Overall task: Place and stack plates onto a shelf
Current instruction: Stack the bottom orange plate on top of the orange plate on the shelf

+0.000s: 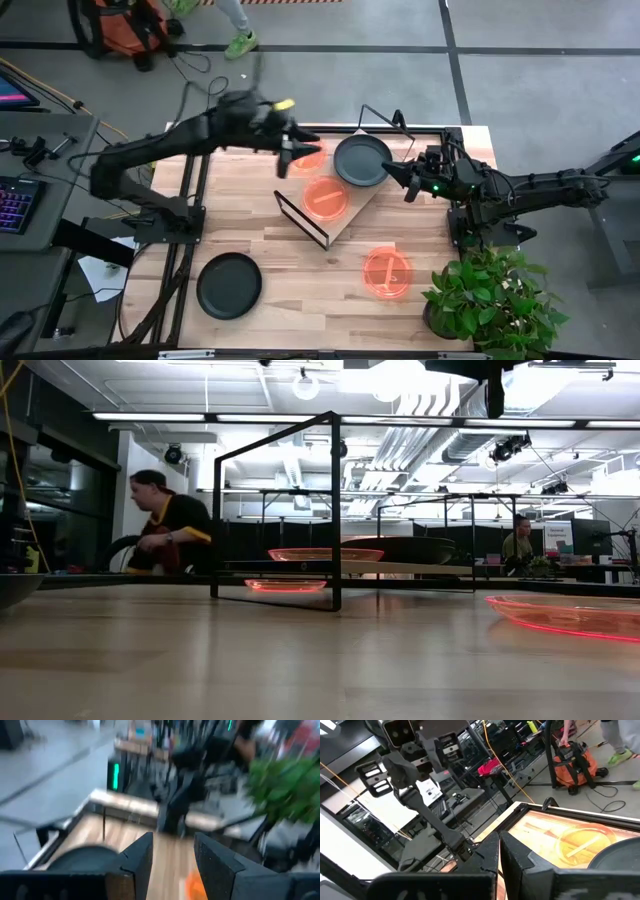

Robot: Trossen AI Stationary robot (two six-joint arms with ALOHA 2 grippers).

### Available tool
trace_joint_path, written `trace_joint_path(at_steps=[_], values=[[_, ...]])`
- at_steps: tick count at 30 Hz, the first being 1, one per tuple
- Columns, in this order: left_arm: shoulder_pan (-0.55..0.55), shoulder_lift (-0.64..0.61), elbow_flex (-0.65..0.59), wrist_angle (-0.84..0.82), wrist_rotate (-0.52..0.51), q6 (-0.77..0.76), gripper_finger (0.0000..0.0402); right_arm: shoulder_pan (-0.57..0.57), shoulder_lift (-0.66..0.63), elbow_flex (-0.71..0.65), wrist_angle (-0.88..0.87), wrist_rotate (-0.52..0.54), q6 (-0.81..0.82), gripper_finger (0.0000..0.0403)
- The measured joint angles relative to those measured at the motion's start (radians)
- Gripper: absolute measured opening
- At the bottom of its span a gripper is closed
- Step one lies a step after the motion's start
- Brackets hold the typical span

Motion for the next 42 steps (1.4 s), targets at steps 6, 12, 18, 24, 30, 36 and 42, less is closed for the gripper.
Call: trace_joint_path(at_steps=[6,12,18,24,30,36,42], values=[[0.005,-0.268,-0.427,0.422,-0.011,-0.165,0.0131,0.000,0.000,0.000,0.000,-0.004,-0.001,0.0000],[0.004,-0.436,-0.734,0.743,-0.033,-0.336,0.0131,0.000,0.000,0.000,0.000,-0.004,-0.002,0.0000],[0.004,-0.508,-0.823,0.813,-0.094,-0.373,0.0131,0.000,0.000,0.000,-0.001,-0.006,0.022,0.0003],[0.004,-0.512,-0.823,0.813,-0.094,-0.373,0.0131,-0.050,0.005,0.010,-0.260,-0.362,0.347,0.0050],[0.004,-0.508,-0.823,0.806,-0.094,-0.372,0.0131,0.025,0.066,0.010,-0.728,-0.643,0.543,0.0109],[0.004,-0.509,-0.823,0.803,-0.094,-0.372,0.0131,0.190,0.193,0.010,-1.000,-0.653,0.644,0.0123],[0.004,-0.509,-0.823,0.800,-0.094,-0.364,0.0131,0.290,0.349,0.010,-0.948,-0.649,0.671,0.0124]])
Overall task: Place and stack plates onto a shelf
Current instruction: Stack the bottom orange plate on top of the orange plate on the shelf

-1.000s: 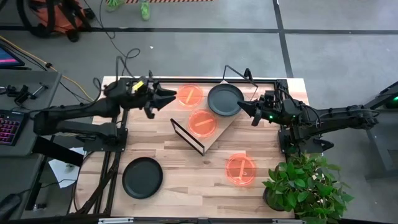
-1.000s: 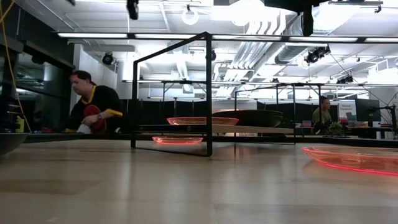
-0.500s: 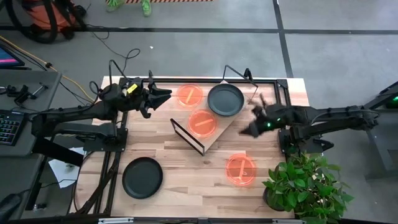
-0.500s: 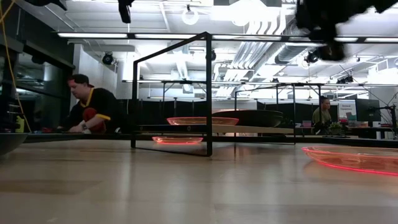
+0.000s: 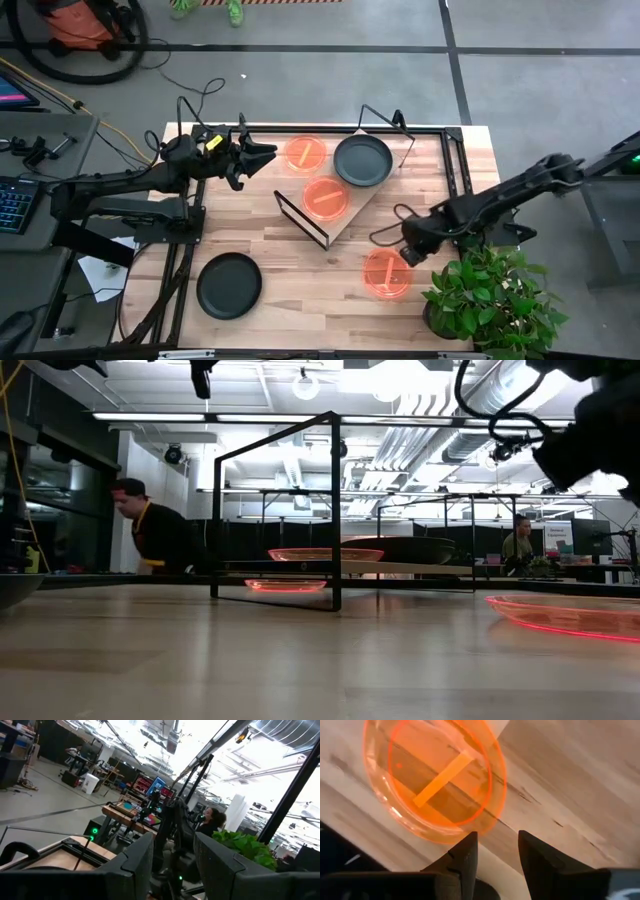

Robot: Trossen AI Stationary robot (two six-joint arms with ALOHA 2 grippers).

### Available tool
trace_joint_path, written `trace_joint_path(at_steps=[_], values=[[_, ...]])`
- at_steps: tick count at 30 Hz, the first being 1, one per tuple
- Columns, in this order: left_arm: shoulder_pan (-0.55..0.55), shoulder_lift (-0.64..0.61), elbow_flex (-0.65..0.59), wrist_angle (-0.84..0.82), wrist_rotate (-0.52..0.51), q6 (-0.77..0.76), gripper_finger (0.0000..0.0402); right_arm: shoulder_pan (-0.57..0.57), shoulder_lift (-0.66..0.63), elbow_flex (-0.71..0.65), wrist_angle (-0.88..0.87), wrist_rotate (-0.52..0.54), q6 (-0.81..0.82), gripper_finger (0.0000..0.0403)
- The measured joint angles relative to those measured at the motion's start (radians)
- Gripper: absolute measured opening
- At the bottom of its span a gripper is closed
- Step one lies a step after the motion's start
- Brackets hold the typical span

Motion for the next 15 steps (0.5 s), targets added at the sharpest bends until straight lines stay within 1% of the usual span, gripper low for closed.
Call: trace_joint_path(at_steps=[4,7,12,15], values=[[0.000,0.000,0.000,-0.004,0.000,0.000,0.0131,0.020,0.092,0.000,0.055,0.034,-0.002,0.0124],[0.000,0.000,0.000,-0.007,0.000,0.000,0.0131,0.020,0.130,-0.004,0.070,0.059,-0.003,0.0124],[0.000,0.000,0.000,-0.010,0.000,-0.003,0.0131,0.022,0.124,-0.111,0.242,0.042,0.037,0.0124],[0.000,0.000,0.000,-0.010,0.003,-0.018,0.0131,0.030,0.102,-0.170,0.339,0.059,0.074,0.0124]])
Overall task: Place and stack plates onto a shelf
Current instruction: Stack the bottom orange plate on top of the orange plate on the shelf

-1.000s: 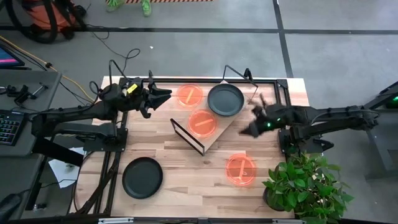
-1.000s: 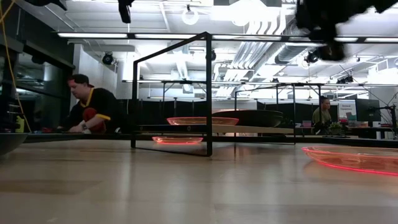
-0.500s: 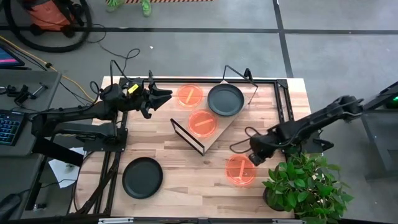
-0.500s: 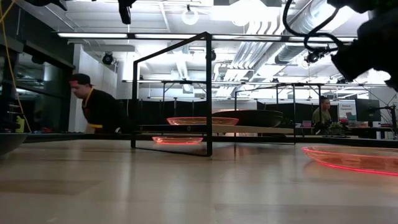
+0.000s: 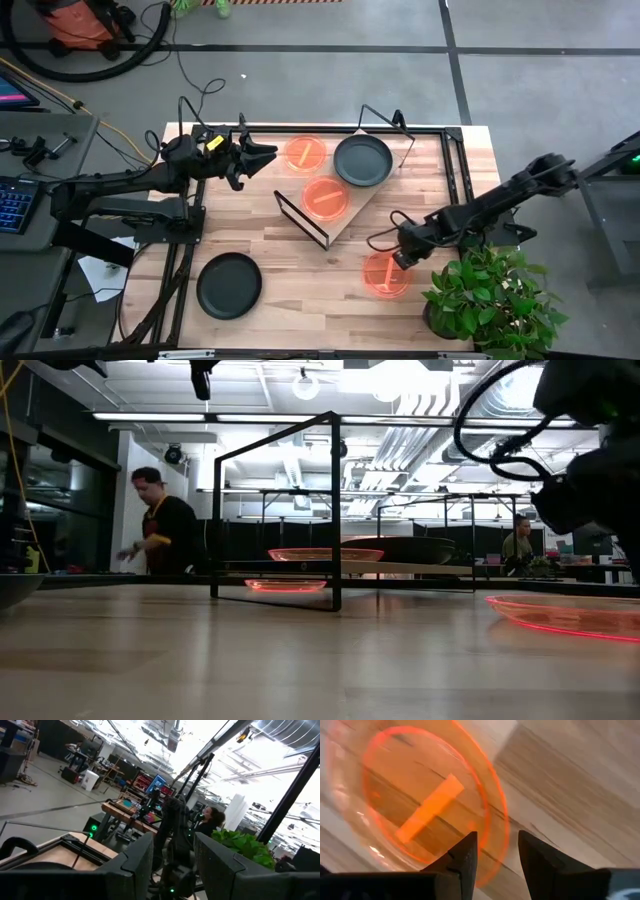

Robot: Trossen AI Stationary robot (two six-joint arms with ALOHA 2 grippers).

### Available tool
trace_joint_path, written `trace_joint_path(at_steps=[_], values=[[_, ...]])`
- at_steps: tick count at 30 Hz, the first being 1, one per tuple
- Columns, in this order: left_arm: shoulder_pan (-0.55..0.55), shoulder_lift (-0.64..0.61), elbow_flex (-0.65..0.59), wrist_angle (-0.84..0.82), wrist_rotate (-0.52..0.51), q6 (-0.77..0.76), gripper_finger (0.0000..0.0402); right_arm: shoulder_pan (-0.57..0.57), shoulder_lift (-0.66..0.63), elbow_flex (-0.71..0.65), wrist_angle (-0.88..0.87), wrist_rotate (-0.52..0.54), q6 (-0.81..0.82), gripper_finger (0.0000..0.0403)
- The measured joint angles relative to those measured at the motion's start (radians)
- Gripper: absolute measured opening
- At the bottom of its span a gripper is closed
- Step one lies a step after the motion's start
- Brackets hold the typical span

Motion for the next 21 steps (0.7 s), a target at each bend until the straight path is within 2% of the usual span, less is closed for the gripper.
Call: trace_joint_path(at_steps=[5,13,16,19,21], values=[[0.000,0.000,0.000,0.000,0.004,-0.007,0.0131,0.014,-0.014,-0.030,0.069,0.019,0.013,0.0124],[0.000,0.000,0.000,-0.001,0.004,-0.007,0.0131,0.030,0.034,-0.029,0.092,0.047,0.003,0.0115],[0.000,0.000,0.000,-0.001,0.004,-0.007,0.0131,0.029,0.058,-0.028,0.088,0.045,0.010,0.0080],[0.000,0.000,0.000,-0.001,0.005,-0.007,0.0131,0.024,0.062,-0.028,0.086,0.037,0.015,0.0019],[0.000,0.000,0.000,-0.001,0.005,-0.007,0.0131,0.012,0.046,-0.031,0.099,0.030,0.019,0.0011]])
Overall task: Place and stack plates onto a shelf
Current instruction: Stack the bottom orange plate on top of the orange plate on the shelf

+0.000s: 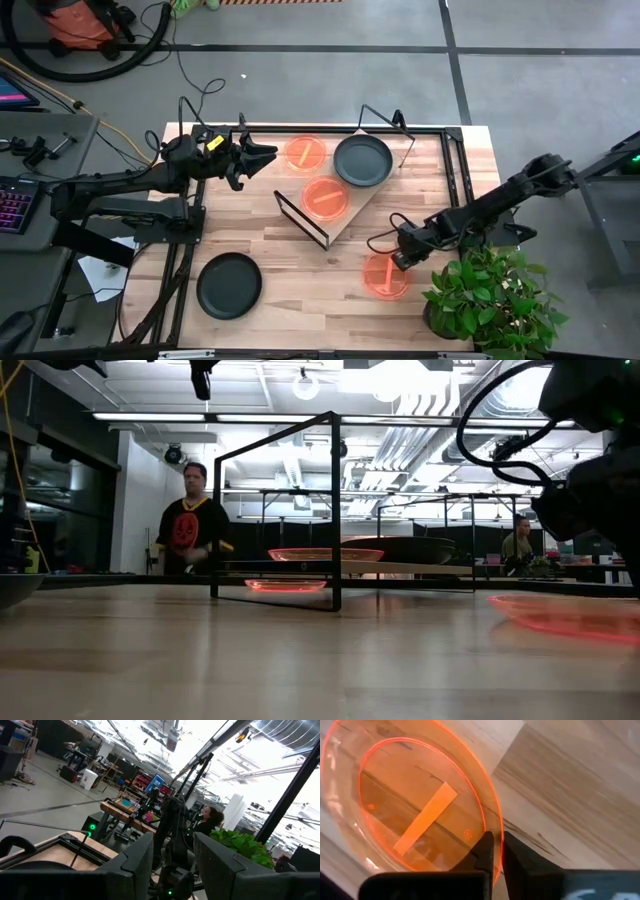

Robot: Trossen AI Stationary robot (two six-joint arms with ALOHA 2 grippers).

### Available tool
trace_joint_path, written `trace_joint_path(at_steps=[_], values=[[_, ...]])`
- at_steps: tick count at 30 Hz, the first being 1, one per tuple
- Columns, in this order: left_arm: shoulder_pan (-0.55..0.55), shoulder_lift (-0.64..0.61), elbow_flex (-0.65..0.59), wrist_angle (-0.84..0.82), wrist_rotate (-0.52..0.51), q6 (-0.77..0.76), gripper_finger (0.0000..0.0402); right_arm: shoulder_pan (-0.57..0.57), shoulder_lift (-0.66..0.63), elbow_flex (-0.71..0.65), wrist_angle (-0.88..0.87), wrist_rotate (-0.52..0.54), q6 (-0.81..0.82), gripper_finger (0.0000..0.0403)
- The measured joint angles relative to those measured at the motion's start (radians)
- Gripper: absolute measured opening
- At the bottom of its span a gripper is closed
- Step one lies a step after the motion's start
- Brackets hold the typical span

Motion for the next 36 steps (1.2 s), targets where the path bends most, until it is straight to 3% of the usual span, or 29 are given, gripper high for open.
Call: trace_joint_path(at_steps=[5,12,15,20,24,27,32,36], values=[[0.000,0.000,0.000,0.000,0.000,0.000,0.0131,-0.057,-0.089,-0.001,0.052,-0.047,-0.071,0.0003],[0.000,0.000,0.001,-0.003,0.000,0.006,0.0131,-0.172,-0.259,-0.001,0.165,-0.218,-0.203,0.0000],[0.000,0.000,0.001,-0.005,0.000,0.007,0.0131,-0.199,-0.313,-0.001,0.136,-0.252,-0.222,0.0000],[0.000,0.000,0.001,-0.007,0.000,0.007,0.0131,-0.177,-0.303,-0.001,0.075,-0.117,-0.106,0.0002],[0.000,0.000,0.001,-0.007,0.000,0.008,0.0131,-0.106,-0.233,-0.017,0.132,-0.095,-0.047,0.0015],[0.000,0.000,0.001,-0.007,0.000,0.008,0.0131,-0.041,-0.175,-0.026,0.151,-0.033,-0.027,0.0046],[0.000,0.000,0.001,-0.007,0.000,0.008,0.0131,0.029,-0.104,-0.026,0.167,0.190,0.016,0.0117],[0.000,0.000,0.001,-0.007,0.000,0.008,0.0131,0.066,-0.030,-0.026,0.183,0.266,0.047,0.0158]])
